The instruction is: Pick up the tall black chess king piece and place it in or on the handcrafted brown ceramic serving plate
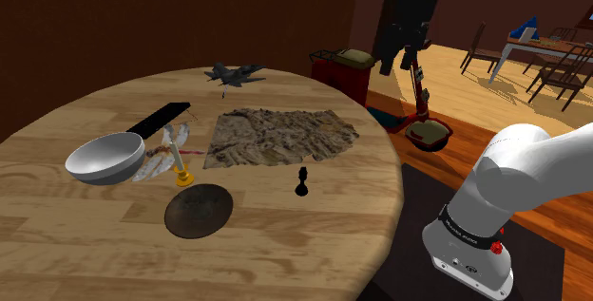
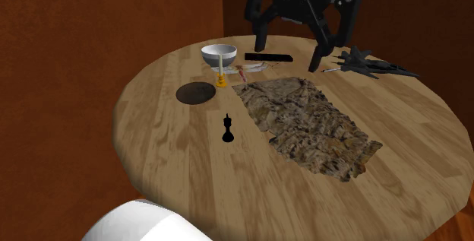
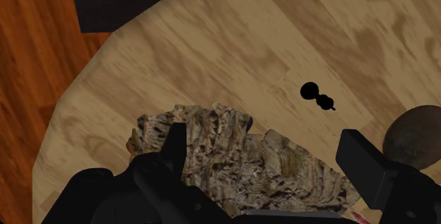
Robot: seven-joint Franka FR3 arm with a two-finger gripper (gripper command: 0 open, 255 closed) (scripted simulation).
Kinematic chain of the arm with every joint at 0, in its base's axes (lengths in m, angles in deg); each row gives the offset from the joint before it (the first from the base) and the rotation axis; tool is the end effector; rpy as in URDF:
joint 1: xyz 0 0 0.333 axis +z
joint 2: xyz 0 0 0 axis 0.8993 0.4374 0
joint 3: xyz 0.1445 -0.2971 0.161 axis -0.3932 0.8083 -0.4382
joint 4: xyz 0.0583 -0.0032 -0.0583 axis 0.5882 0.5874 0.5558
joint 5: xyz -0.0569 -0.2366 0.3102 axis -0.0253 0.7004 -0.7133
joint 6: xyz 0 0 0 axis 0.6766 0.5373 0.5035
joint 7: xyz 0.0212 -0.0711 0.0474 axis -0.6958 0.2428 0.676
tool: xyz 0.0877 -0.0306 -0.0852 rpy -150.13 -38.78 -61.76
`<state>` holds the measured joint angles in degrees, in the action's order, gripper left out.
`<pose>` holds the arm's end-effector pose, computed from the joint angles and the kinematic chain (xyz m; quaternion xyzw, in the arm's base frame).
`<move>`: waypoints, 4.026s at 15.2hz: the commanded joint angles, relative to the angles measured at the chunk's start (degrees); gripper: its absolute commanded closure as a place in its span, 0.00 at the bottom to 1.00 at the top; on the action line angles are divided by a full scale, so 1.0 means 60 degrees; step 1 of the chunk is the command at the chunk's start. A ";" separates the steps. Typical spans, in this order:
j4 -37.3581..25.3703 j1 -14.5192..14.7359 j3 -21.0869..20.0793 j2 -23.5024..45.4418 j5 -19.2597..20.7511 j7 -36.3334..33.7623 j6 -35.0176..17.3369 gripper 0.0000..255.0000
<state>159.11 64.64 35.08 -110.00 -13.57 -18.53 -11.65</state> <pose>0.2553 0.0402 0.6300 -0.9985 0.0342 0.0154 0.0402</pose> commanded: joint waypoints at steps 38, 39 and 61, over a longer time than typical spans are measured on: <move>0.3331 -0.0828 -0.6268 0.5333 0.0201 -0.5378 -1.0461 0.00; 0.3331 -0.0828 -0.6268 0.5333 0.0201 -0.5378 -1.0461 0.00; 0.2879 -0.0376 -0.5709 0.4244 -0.0474 -0.4757 -0.9014 1.00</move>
<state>176.65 61.95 0.30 -83.48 -15.83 -47.60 -67.02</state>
